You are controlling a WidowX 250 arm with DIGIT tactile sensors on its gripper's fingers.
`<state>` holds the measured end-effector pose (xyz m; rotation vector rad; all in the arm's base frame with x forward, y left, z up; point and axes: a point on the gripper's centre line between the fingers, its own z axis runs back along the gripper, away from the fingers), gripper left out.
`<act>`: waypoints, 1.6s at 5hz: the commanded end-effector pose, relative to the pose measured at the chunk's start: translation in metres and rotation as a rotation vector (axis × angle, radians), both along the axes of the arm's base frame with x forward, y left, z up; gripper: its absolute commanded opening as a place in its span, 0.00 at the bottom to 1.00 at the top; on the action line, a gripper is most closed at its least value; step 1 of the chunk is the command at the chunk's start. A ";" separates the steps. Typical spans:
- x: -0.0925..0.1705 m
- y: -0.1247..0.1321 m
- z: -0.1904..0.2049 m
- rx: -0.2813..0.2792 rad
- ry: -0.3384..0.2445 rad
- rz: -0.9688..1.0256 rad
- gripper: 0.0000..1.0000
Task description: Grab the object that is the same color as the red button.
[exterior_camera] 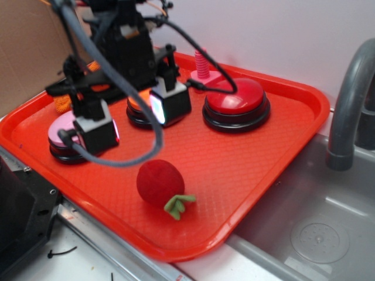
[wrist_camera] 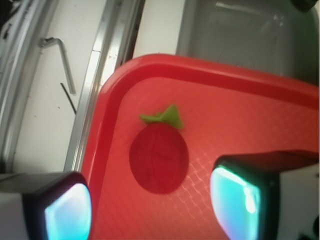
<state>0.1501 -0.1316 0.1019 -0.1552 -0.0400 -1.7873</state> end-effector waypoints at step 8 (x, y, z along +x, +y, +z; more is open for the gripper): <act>0.017 0.032 0.043 0.137 -0.058 0.937 0.00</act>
